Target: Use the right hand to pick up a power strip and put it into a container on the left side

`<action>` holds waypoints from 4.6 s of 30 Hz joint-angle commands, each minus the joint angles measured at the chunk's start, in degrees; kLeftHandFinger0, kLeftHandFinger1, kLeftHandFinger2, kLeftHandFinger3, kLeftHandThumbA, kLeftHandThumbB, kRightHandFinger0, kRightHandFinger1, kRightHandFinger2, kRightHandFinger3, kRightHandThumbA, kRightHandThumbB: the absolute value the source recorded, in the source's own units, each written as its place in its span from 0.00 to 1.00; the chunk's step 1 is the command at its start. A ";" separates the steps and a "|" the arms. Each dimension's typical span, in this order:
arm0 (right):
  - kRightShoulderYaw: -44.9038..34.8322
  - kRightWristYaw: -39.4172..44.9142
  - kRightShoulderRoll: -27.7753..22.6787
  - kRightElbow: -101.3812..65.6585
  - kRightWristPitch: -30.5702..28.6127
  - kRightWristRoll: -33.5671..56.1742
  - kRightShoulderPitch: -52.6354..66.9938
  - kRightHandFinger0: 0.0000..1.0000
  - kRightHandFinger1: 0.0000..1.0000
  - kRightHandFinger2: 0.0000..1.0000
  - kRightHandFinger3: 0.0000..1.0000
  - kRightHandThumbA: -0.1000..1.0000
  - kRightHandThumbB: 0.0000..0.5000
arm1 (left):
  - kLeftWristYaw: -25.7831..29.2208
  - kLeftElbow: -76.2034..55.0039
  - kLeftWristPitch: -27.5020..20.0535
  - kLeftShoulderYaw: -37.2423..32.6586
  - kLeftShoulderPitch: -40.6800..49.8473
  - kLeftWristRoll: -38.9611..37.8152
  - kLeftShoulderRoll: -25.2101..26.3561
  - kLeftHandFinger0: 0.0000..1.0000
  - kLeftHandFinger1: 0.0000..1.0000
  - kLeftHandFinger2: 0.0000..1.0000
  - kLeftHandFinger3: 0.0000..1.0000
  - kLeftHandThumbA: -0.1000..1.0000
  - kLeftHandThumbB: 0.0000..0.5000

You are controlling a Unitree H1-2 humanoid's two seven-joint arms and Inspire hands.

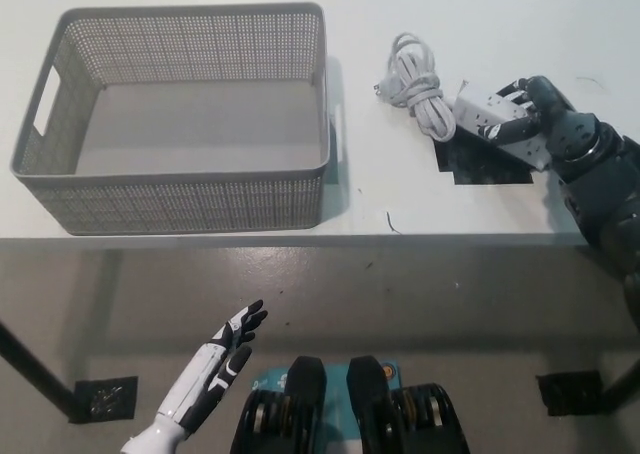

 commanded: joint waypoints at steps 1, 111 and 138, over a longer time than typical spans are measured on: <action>0.87 0.15 -0.16 -1.74 -4.98 -0.10 -10.46 0.12 0.53 0.80 0.59 0.09 0.28 | -0.64 -0.87 -1.15 0.49 -1.66 -0.03 1.09 1.00 1.00 1.00 1.00 1.00 0.39; -12.04 18.57 -20.41 -138.16 8.31 17.46 53.63 1.00 1.00 1.00 1.00 1.00 0.73 | -4.32 7.21 -2.67 -0.68 -8.30 0.65 0.80 1.00 1.00 1.00 1.00 1.00 0.43; -1.71 6.55 6.19 -84.69 -16.57 -0.85 71.00 1.00 1.00 1.00 1.00 1.00 0.34 | -4.21 5.79 -3.03 -1.51 -5.81 2.06 -0.13 1.00 1.00 1.00 1.00 0.99 0.40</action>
